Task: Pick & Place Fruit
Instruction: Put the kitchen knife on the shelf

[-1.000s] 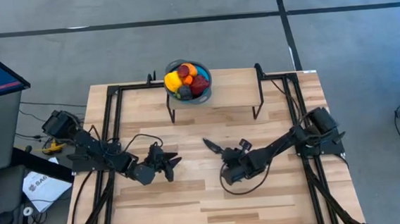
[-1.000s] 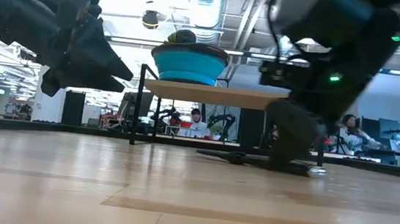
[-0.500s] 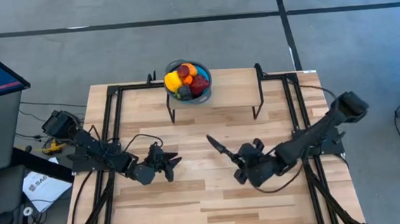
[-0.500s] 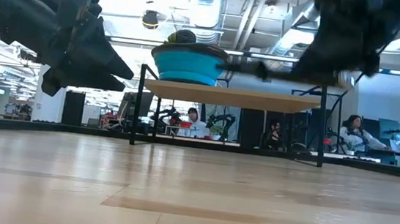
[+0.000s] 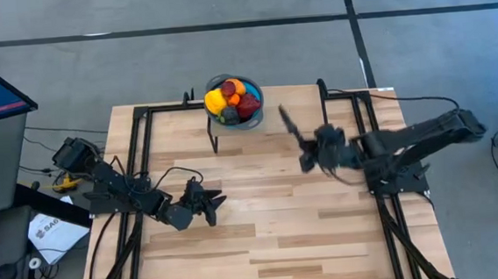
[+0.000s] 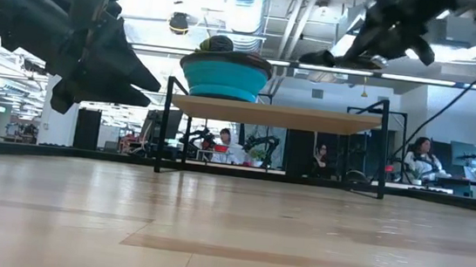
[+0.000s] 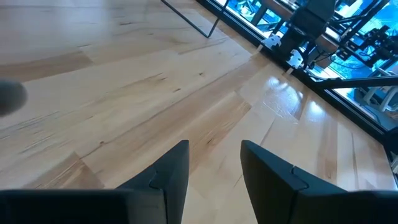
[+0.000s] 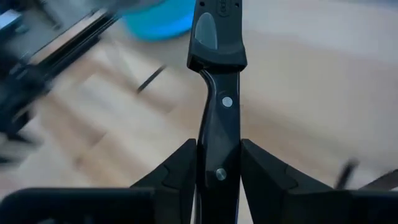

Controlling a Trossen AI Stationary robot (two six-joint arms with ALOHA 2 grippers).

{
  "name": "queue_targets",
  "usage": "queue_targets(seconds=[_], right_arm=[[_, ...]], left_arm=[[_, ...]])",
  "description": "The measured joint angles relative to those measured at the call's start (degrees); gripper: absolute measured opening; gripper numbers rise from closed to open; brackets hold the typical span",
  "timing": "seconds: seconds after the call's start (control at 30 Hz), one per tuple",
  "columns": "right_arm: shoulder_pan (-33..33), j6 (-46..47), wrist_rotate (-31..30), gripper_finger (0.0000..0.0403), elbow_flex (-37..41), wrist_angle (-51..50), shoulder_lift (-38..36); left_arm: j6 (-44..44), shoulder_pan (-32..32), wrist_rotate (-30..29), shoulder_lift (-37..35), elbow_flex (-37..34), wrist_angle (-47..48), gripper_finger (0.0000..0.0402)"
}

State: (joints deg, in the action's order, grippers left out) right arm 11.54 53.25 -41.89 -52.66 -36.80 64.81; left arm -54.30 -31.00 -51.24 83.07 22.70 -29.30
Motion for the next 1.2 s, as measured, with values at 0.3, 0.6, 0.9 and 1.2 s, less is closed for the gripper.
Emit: queue_targets(seconds=[0.3, 0.6, 0.9, 1.2], right_arm=[[-20.5, -12.5, 11.5, 0.0102, -0.2, 9.4, -0.1], [-27.7, -15.2, 11.6, 0.0102, -4.5, 9.1, 8.7], [-30.7, -14.9, 10.6, 0.0102, -6.0, 8.0, 16.5], [-30.7, -14.8, 10.8, 0.0103, -6.1, 7.3, 17.2]], left_arm=[[0.0, 0.0, -1.1, 0.0, 0.0, -0.2, 0.014], [0.3, 0.0, -1.4, 0.0, 0.0, -0.3, 0.014], [0.5, 0.0, -1.5, 0.0, 0.0, -0.4, 0.014], [0.5, 0.0, -1.5, 0.0, 0.0, -0.4, 0.014]])
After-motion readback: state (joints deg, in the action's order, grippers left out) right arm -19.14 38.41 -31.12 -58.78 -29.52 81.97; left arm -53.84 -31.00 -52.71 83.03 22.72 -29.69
